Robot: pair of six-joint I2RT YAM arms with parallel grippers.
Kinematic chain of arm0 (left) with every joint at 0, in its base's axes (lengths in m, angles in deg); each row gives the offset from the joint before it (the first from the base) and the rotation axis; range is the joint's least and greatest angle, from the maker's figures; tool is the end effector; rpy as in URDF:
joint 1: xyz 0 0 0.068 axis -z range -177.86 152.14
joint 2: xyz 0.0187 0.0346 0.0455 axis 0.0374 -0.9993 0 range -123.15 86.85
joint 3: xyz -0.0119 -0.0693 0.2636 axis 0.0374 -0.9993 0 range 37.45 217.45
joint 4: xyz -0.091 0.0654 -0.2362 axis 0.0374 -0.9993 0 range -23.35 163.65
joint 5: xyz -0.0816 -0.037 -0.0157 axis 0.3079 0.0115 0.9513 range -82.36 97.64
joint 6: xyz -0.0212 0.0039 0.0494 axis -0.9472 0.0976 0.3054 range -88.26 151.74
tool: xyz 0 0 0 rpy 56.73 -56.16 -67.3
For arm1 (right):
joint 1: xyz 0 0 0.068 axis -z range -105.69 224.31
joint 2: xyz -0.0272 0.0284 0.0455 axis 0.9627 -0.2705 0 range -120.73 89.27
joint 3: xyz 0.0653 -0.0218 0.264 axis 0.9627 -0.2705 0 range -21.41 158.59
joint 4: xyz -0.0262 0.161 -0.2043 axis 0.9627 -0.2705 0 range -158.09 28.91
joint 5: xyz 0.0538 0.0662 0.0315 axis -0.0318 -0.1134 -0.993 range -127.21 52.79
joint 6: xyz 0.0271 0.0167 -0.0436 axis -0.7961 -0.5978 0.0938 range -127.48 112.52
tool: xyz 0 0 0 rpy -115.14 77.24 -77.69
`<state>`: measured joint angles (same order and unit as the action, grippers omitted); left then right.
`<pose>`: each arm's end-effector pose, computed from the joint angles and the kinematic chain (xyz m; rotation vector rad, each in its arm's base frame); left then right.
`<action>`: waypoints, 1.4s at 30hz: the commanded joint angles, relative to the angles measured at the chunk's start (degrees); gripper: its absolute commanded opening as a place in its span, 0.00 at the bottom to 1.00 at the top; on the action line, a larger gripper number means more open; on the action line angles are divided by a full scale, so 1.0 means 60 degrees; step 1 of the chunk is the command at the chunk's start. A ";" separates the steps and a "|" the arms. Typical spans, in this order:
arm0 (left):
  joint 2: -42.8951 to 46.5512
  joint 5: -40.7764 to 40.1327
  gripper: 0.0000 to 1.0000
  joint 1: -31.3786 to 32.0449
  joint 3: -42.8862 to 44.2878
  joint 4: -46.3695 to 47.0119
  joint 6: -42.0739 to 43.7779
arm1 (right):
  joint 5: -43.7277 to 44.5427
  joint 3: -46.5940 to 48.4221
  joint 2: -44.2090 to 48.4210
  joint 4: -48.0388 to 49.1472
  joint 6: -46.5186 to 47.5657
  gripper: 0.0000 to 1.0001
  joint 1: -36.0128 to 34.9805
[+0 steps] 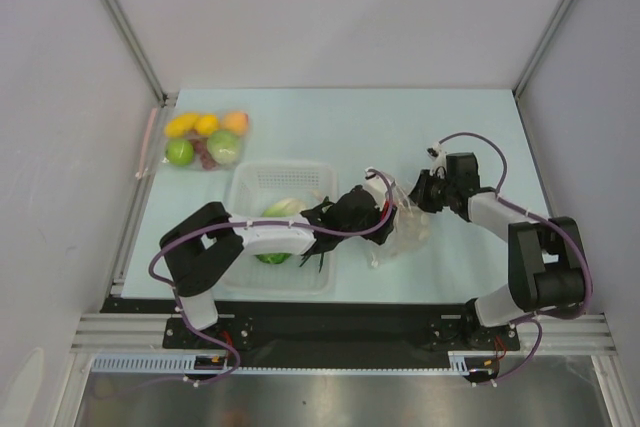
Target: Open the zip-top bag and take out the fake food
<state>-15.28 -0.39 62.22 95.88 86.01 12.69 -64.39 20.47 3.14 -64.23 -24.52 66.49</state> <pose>0.1974 -0.3333 0.1889 0.6846 2.0760 -0.6634 0.2862 0.0557 0.1711 -0.0328 2.4169 0.7701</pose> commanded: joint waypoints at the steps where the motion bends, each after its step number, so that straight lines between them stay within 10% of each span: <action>1: -0.0249 -0.0710 0.69 -0.0051 0.0558 -0.0242 0.0040 | 0.0223 -0.0170 0.0555 -0.0517 0.0276 0.00 -0.0148; 23: 0.0102 0.0840 0.71 -0.0007 0.0061 0.2100 0.0435 | 0.0253 -0.0609 0.1684 -0.1103 0.0145 0.00 -0.0543; 42: -0.0674 -0.1707 0.72 0.0036 0.1159 -0.1151 0.0099 | 0.0209 -0.0785 0.1889 -0.1089 0.0042 0.00 -0.0675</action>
<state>-19.56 -5.66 62.24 101.83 82.45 14.13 -62.10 16.32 13.22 -70.70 -23.95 62.82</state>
